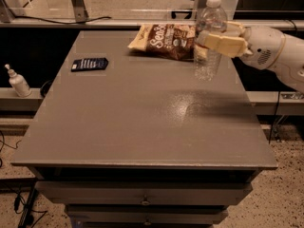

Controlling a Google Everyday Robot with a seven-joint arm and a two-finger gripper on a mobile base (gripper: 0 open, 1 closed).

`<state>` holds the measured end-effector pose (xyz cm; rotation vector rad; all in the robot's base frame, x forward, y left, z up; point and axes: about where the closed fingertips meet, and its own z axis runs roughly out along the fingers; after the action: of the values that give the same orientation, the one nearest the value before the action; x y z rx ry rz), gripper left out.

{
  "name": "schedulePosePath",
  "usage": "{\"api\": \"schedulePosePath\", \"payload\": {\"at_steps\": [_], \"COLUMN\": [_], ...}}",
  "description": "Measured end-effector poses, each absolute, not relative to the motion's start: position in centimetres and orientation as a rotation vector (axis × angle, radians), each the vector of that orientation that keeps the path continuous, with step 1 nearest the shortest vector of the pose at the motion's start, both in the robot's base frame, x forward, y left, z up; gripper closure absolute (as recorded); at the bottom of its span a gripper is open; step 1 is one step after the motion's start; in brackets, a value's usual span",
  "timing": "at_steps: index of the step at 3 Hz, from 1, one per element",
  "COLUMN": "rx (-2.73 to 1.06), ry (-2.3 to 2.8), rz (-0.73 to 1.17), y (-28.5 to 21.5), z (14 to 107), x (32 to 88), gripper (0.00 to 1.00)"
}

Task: Place water bottle upright

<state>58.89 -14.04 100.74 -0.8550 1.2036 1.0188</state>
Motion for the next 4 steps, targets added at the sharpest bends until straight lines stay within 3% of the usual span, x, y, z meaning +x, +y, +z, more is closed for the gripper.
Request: {"api": "schedulePosePath", "payload": {"at_steps": [4], "rx": [-0.762], "ry": [1.109], "rz": [1.098], "y": [-21.1], "z": [95.8], "x": [56.0], "gripper": [1.00]}}
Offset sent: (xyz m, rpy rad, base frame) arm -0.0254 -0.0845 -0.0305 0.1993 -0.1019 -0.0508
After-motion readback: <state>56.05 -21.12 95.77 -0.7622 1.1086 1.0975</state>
